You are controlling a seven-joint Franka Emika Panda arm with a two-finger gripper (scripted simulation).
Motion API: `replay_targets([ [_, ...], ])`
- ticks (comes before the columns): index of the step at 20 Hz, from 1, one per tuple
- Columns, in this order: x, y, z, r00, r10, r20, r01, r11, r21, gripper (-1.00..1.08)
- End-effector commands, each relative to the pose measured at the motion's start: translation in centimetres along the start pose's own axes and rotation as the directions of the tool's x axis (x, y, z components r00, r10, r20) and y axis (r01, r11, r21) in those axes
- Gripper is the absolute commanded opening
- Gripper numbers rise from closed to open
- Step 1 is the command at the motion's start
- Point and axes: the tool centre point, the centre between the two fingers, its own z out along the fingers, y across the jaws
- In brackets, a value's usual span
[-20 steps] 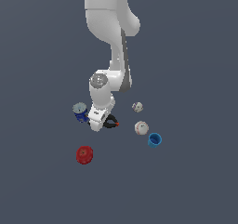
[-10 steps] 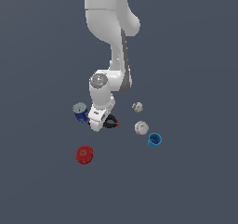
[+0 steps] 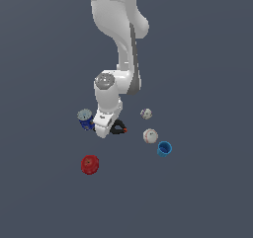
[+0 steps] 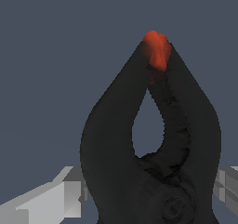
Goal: Pick up a designated object from a clutter of objects.
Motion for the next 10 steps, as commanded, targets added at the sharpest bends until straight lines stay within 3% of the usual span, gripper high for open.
replay_targets([
  [1, 0.3, 0.2, -1.4, 1.0, 0.0, 0.0, 0.0, 1.0, -0.002, -1.0],
  [10, 1.8, 0.8, -9.0, 1.0, -0.003, -0.002, 0.003, 1.0, 0.0, -1.0],
])
